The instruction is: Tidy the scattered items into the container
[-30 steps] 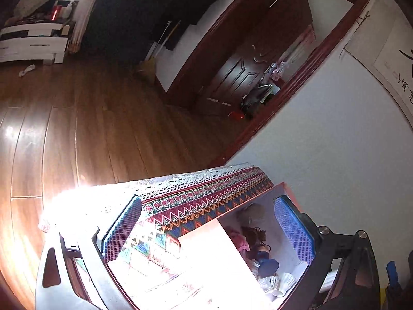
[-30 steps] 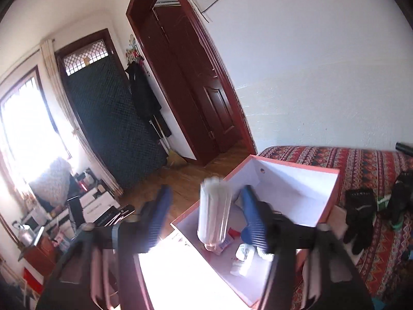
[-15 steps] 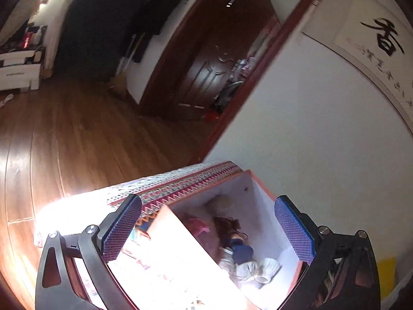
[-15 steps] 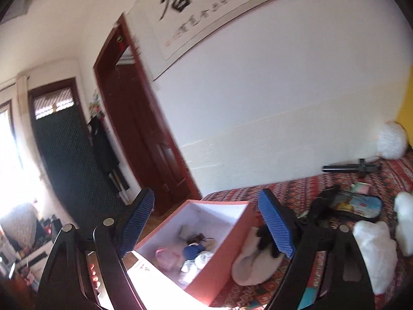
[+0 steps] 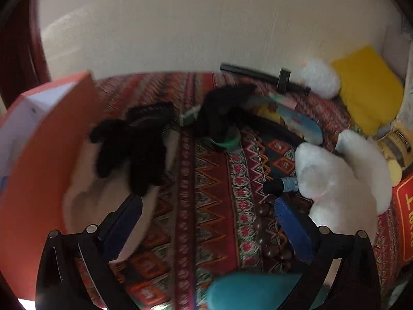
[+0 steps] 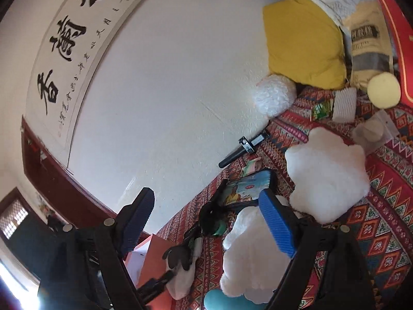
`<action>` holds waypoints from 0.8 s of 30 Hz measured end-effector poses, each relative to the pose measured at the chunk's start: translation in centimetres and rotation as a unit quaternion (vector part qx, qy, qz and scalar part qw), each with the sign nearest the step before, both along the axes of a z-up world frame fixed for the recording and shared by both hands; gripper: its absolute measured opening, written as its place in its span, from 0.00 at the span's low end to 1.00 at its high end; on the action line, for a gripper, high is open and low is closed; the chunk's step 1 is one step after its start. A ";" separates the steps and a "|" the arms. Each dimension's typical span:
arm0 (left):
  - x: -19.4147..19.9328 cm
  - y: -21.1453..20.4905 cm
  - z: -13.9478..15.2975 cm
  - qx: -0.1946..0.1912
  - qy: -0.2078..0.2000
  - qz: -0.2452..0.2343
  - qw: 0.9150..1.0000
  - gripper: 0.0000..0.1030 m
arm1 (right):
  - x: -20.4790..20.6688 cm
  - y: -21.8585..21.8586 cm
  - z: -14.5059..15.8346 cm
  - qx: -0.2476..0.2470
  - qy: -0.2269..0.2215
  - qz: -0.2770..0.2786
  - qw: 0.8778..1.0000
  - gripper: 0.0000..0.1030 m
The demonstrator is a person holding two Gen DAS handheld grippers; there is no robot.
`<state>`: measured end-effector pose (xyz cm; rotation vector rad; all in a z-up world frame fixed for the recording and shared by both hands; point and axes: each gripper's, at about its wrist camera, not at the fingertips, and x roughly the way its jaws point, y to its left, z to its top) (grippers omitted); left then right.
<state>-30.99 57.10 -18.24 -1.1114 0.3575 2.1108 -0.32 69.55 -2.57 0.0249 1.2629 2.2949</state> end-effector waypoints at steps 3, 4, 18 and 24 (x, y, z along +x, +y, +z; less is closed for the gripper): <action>-3.2 5.8 -2.3 -0.032 -0.044 0.026 0.998 1.00 | 0.3 1.4 -1.5 -0.022 0.007 0.011 1.000 0.82; -4.6 7.2 -3.0 -0.040 -0.057 0.044 0.997 1.00 | 0.4 2.0 -2.0 -0.029 0.006 0.007 1.000 0.82; -6.2 6.5 -4.2 -0.035 -0.114 0.055 0.991 0.65 | -1.9 5.0 -5.0 -0.071 -0.004 0.043 0.997 0.82; -3.7 -8.0 1.4 0.077 -0.165 0.030 0.983 0.65 | -2.0 3.7 -4.0 -0.051 -0.012 0.047 0.998 0.82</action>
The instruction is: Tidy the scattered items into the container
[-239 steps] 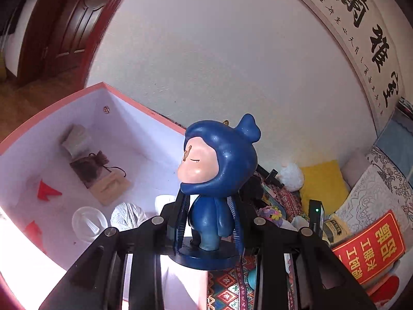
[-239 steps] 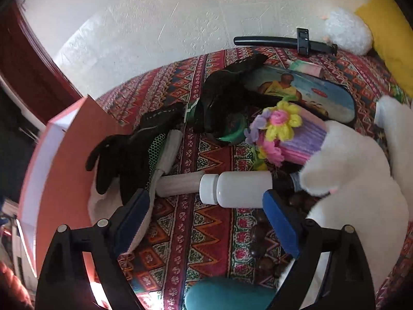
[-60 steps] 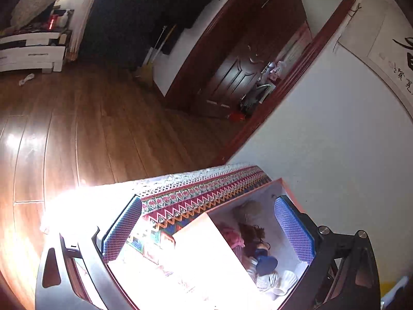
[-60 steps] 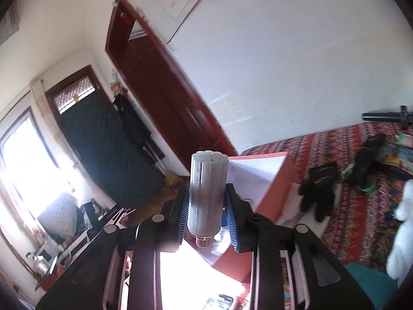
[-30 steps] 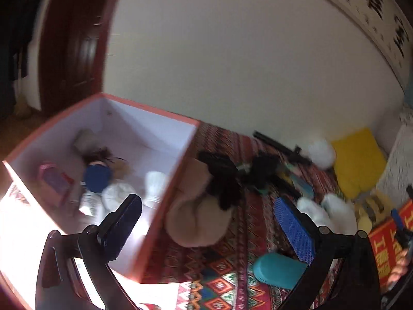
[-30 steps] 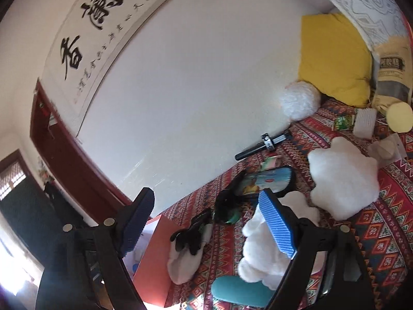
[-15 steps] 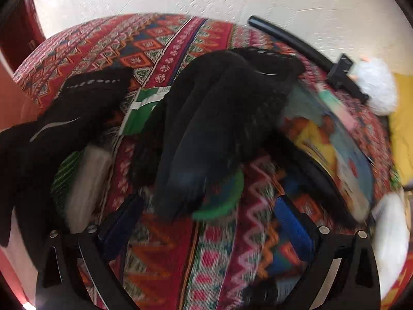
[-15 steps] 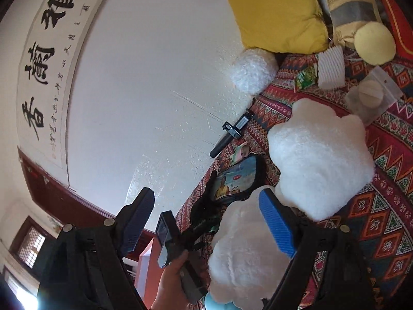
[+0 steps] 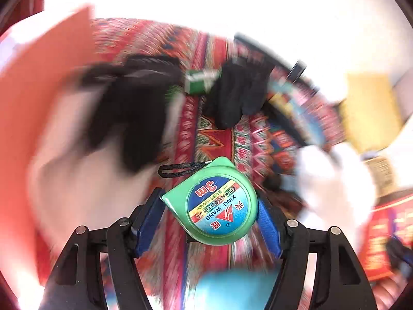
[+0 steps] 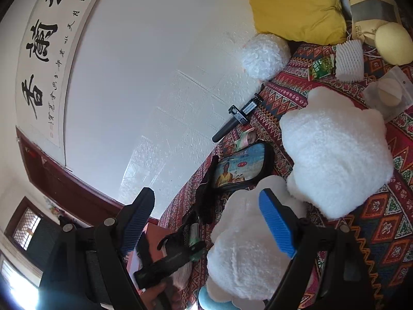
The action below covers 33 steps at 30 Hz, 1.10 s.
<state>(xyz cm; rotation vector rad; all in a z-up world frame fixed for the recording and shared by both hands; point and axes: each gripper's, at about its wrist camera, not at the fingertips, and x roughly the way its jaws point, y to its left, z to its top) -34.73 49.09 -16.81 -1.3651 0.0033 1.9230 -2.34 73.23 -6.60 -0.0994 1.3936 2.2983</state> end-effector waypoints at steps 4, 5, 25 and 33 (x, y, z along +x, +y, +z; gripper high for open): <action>0.7 -10.4 7.4 0.101 0.068 0.056 0.991 0.66 | -2.2 -2.8 2.3 0.036 0.009 0.041 0.998 0.82; 0.6 -12.6 8.6 0.118 0.086 0.072 0.987 0.66 | -3.3 -3.8 3.0 0.048 0.009 0.056 0.997 0.82; -5.2 -22.5 9.3 0.167 0.078 0.124 0.975 0.66 | -17.6 -6.4 -6.5 -0.054 -0.107 0.230 0.966 0.72; -5.5 -21.9 8.4 0.168 0.061 0.118 0.977 0.66 | -13.3 -5.8 -1.9 0.097 -0.261 0.067 0.958 0.67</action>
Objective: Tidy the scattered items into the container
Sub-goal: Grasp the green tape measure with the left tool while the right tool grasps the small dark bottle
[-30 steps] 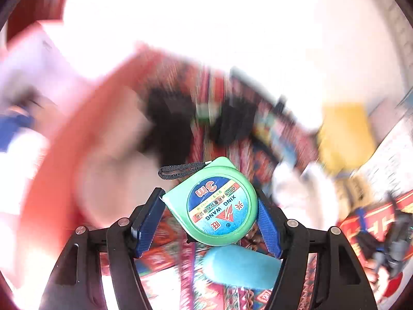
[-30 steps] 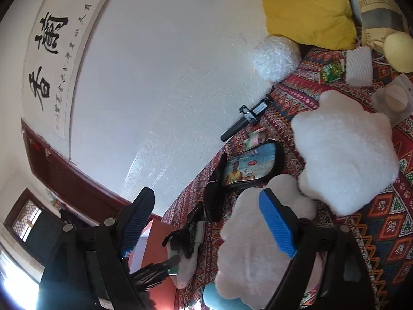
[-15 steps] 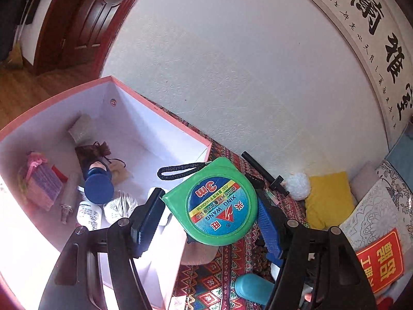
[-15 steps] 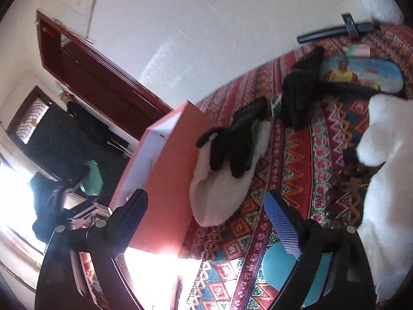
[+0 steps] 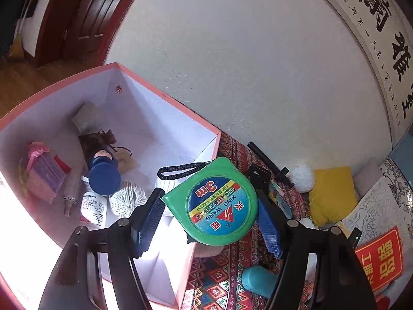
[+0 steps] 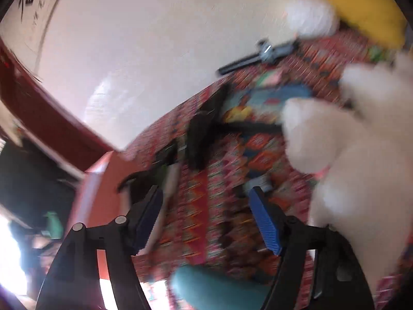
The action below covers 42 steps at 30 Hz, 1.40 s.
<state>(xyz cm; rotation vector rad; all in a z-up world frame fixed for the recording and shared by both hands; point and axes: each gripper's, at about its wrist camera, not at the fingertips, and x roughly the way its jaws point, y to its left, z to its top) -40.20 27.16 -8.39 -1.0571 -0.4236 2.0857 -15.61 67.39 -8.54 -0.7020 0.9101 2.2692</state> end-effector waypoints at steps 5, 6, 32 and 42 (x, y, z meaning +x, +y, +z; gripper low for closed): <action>-0.1 0.8 -0.6 -0.006 -0.005 -0.009 1.000 0.66 | -2.4 -0.4 0.1 0.089 -0.094 -0.025 0.991 0.96; -0.1 1.0 -0.8 -0.008 -0.007 -0.011 1.000 0.66 | -3.8 -0.5 -0.4 0.089 -0.111 0.009 0.990 0.97; -1.4 -2.7 0.4 -0.012 0.020 0.038 0.999 0.66 | -8.8 2.9 -3.7 -0.001 -0.123 0.108 0.986 0.58; -3.3 -7.2 0.8 -0.009 0.038 0.104 0.994 1.00 | -10.5 -6.5 5.1 0.044 -0.007 0.192 0.980 0.58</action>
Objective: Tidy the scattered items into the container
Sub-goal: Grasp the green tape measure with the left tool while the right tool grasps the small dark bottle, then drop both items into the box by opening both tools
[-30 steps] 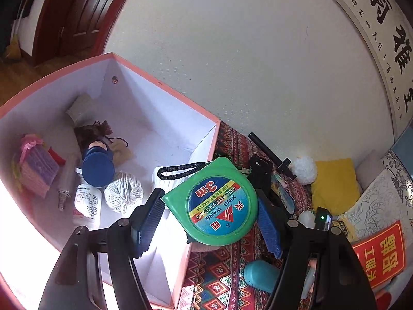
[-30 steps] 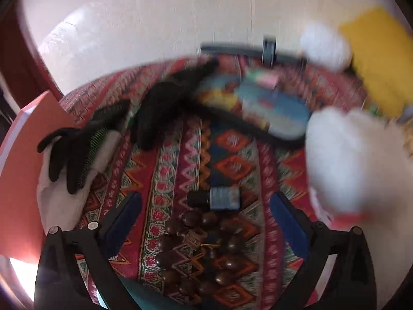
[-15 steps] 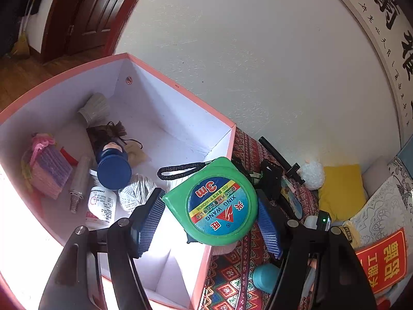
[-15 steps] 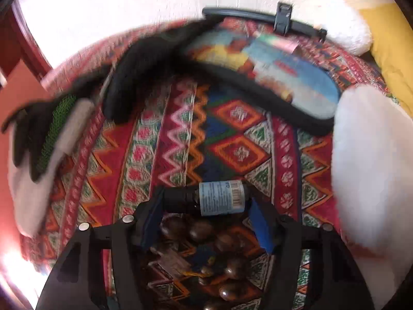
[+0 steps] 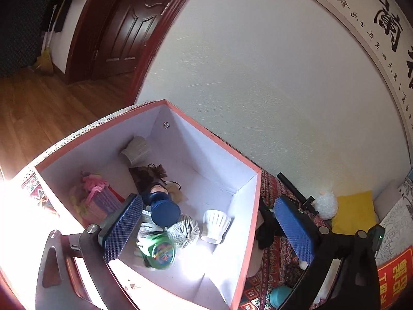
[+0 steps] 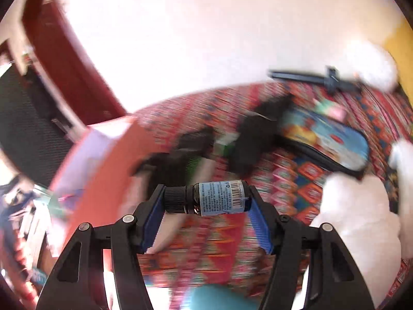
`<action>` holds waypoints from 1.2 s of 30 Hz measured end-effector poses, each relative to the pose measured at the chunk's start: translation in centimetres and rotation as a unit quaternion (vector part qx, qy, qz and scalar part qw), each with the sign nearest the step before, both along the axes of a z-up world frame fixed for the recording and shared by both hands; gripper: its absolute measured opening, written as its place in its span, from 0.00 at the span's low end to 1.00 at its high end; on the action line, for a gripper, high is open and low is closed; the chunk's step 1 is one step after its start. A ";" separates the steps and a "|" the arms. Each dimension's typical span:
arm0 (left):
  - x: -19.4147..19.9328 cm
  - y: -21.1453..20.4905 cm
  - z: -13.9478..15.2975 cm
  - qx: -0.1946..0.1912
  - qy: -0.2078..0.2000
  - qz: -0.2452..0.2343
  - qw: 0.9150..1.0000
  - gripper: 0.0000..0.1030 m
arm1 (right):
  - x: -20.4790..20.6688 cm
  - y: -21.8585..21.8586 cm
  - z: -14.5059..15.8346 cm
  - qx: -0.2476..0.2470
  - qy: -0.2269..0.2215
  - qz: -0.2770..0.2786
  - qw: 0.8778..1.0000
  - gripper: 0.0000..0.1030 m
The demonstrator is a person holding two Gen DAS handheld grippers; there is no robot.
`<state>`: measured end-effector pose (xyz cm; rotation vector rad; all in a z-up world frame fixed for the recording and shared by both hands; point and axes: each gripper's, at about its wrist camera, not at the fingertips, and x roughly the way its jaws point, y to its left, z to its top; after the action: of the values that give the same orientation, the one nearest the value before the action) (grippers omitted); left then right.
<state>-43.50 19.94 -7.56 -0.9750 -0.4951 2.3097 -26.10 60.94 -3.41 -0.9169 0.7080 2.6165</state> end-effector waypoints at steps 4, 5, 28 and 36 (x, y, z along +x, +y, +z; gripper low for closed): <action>-0.4 -2.4 0.2 0.010 0.002 0.025 1.000 1.00 | -1.0 -6.2 4.3 0.019 0.065 0.070 0.995 0.58; -0.6 -3.1 0.2 0.012 0.001 0.032 0.999 1.00 | -1.3 -8.2 5.3 0.024 0.081 0.094 0.992 0.58; 1.5 -4.5 2.8 0.053 0.026 0.021 0.998 1.00 | 5.4 -11.8 9.4 0.024 0.143 0.010 0.989 0.85; 5.9 7.3 1.9 0.006 0.033 -0.101 0.994 1.00 | 14.3 -3.0 3.9 -0.042 0.125 -0.135 0.982 0.87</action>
<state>-37.62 27.23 -5.67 -0.8970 -0.3654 2.1475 -11.84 57.93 0.52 -0.4748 0.9400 2.4937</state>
